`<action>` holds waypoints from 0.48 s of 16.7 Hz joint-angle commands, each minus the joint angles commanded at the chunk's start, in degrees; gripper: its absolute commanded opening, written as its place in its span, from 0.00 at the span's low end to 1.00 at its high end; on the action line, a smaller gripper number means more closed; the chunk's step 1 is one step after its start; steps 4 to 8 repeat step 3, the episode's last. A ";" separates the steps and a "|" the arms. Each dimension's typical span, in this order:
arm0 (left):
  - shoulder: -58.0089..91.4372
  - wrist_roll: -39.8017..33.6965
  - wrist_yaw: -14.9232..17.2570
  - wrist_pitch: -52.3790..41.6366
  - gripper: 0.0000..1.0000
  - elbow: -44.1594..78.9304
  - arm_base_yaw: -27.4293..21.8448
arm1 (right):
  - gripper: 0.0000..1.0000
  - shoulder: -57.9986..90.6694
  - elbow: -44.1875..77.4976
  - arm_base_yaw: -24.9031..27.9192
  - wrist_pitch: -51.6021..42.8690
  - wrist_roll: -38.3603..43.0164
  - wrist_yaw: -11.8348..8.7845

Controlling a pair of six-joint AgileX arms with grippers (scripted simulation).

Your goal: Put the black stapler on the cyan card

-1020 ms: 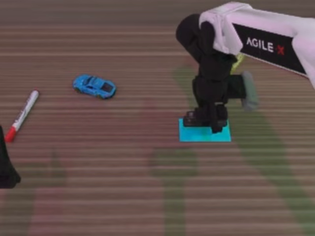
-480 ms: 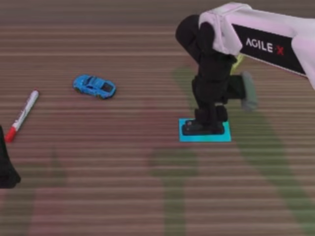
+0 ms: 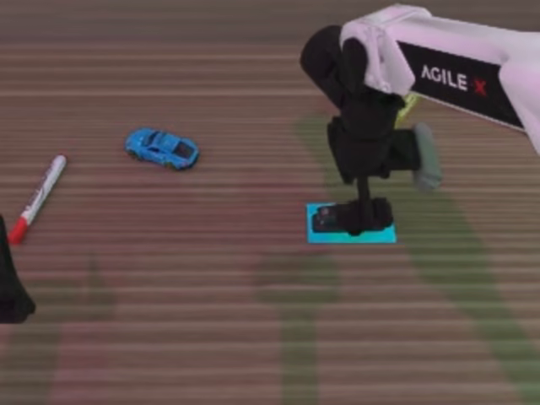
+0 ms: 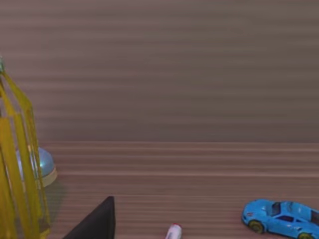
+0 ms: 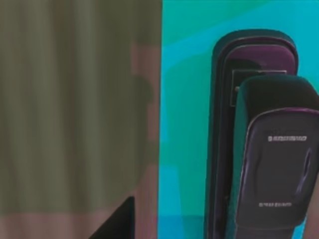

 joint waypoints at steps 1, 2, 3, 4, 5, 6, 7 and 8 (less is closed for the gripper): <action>0.00 0.00 0.00 0.00 1.00 0.00 0.00 | 1.00 0.00 0.00 0.00 0.00 0.00 0.00; 0.00 0.00 0.00 0.00 1.00 0.00 0.00 | 1.00 0.00 0.00 0.00 0.00 0.00 0.00; 0.00 0.00 0.00 0.00 1.00 0.00 0.00 | 1.00 0.00 0.00 0.00 0.00 0.00 0.00; 0.00 0.00 0.00 0.00 1.00 0.00 0.00 | 1.00 0.00 0.00 0.00 0.00 0.00 0.00; 0.00 0.00 0.00 0.00 1.00 0.00 0.00 | 1.00 0.00 0.00 0.00 0.00 0.00 0.00; 0.00 0.00 0.00 0.00 1.00 0.00 0.00 | 1.00 0.00 0.00 0.00 0.00 0.00 0.00; 0.00 0.00 0.00 0.00 1.00 0.00 0.00 | 1.00 0.00 0.00 0.00 0.00 0.00 0.00; 0.00 0.00 0.00 0.00 1.00 0.00 0.00 | 1.00 0.00 0.00 0.00 0.00 0.00 0.00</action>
